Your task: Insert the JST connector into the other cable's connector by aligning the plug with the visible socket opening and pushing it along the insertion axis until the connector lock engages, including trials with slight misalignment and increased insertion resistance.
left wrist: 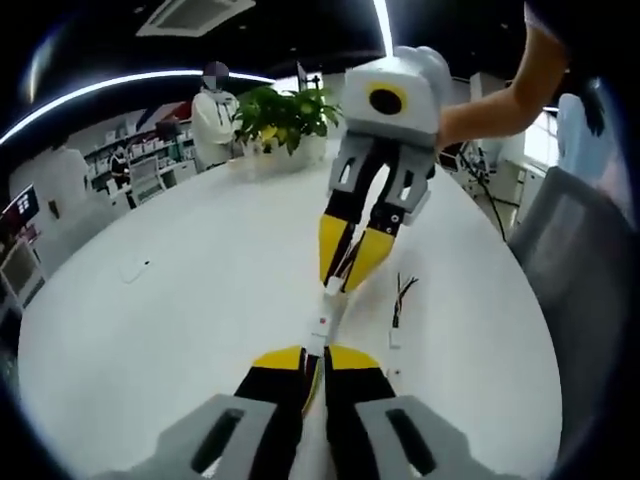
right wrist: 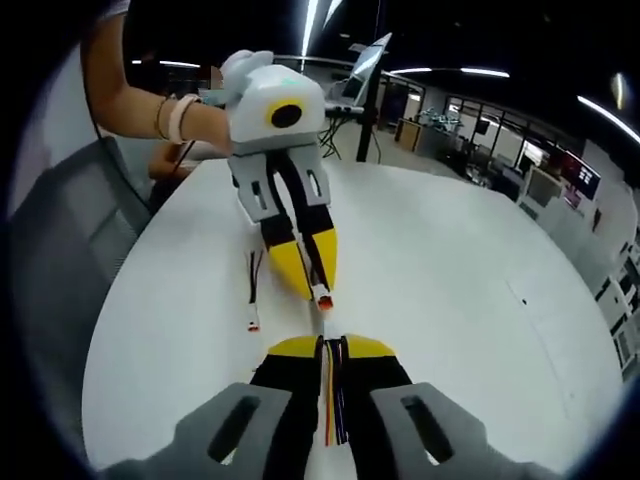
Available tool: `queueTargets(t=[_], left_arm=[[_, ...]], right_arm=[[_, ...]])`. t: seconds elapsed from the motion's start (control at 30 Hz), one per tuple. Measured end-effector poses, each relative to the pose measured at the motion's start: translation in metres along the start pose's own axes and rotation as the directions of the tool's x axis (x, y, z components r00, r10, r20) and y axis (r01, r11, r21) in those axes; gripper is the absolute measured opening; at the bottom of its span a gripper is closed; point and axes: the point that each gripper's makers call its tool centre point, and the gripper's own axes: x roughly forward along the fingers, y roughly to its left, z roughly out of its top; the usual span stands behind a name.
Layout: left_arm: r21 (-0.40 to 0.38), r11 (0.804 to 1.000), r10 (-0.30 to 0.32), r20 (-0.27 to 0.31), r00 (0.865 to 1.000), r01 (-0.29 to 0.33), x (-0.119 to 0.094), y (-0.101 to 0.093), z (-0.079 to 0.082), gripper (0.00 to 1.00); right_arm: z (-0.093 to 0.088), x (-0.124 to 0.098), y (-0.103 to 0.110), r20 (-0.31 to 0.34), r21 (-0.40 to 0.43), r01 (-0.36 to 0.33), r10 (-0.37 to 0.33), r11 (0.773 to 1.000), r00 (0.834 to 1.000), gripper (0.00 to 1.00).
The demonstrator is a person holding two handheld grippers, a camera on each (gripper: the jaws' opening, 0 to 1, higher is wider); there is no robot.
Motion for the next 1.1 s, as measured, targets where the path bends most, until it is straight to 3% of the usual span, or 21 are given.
queueTargets(t=[0.27,1.1], left_arm=[[0.022,1.000,-0.009,-0.010,1.000,0.010,0.007,0.002,-0.002,0.00],[0.090,0.995,-0.045,-0.016,0.999,0.046,0.004,-0.003,0.001,0.00]], right_arm=[[0.005,0.003,0.002,0.004,-0.021,-0.011,0.011,1.000,1.000,0.04],[-0.011,0.011,0.006,-0.083,-0.095,-0.053,0.045,0.994,0.996,0.03]])
